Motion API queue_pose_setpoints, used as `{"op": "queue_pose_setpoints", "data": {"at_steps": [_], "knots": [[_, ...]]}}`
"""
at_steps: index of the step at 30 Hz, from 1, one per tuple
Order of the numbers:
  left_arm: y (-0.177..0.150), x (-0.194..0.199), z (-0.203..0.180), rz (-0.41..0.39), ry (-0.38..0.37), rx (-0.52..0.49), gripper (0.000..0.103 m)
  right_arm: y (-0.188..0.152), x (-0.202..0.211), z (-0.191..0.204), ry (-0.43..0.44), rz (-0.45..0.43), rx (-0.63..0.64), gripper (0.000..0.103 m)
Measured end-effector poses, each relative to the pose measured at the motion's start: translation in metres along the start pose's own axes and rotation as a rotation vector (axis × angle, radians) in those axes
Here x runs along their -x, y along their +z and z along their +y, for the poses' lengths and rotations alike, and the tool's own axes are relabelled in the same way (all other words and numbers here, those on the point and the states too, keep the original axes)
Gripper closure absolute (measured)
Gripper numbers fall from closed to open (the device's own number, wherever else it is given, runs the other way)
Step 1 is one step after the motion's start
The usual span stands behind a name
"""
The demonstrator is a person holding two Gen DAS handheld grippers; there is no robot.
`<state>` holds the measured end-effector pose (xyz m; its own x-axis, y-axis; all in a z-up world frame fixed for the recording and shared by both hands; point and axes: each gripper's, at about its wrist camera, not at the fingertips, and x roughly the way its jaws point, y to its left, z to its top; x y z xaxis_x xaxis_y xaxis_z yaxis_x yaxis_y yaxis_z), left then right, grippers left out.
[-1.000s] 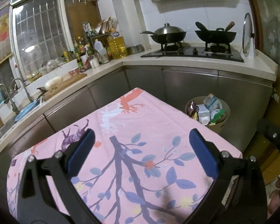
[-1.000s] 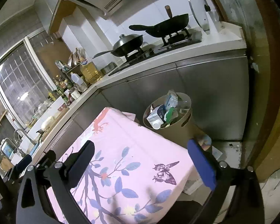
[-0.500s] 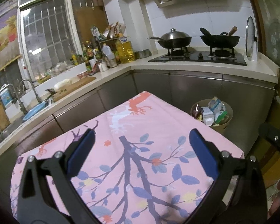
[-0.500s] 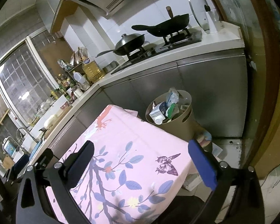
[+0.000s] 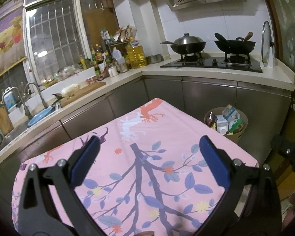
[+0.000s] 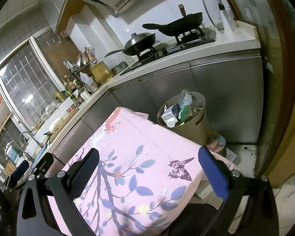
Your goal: Collect trash
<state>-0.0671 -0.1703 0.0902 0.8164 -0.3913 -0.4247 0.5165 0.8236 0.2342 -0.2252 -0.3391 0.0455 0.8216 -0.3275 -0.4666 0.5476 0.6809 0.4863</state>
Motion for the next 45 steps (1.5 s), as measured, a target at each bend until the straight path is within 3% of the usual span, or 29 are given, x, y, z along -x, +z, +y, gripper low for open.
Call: {"op": "queue_pose_setpoints", "data": {"at_steps": [15, 25, 45], "knots": [[0.002, 0.011, 0.001, -0.030, 0.010, 0.023, 0.006, -0.006, 0.000, 0.004, 0.023, 0.014, -0.003, 0.006], [0.005, 0.017, -0.004, -0.046, 0.034, 0.023, 0.006, -0.005, 0.011, 0.010, -0.002, -0.072, 0.035, 0.006], [0.004, 0.014, -0.004, -0.048, 0.080, 0.036, 0.006, -0.007, 0.016, 0.010, 0.003, -0.086, 0.027, 0.006]]}}
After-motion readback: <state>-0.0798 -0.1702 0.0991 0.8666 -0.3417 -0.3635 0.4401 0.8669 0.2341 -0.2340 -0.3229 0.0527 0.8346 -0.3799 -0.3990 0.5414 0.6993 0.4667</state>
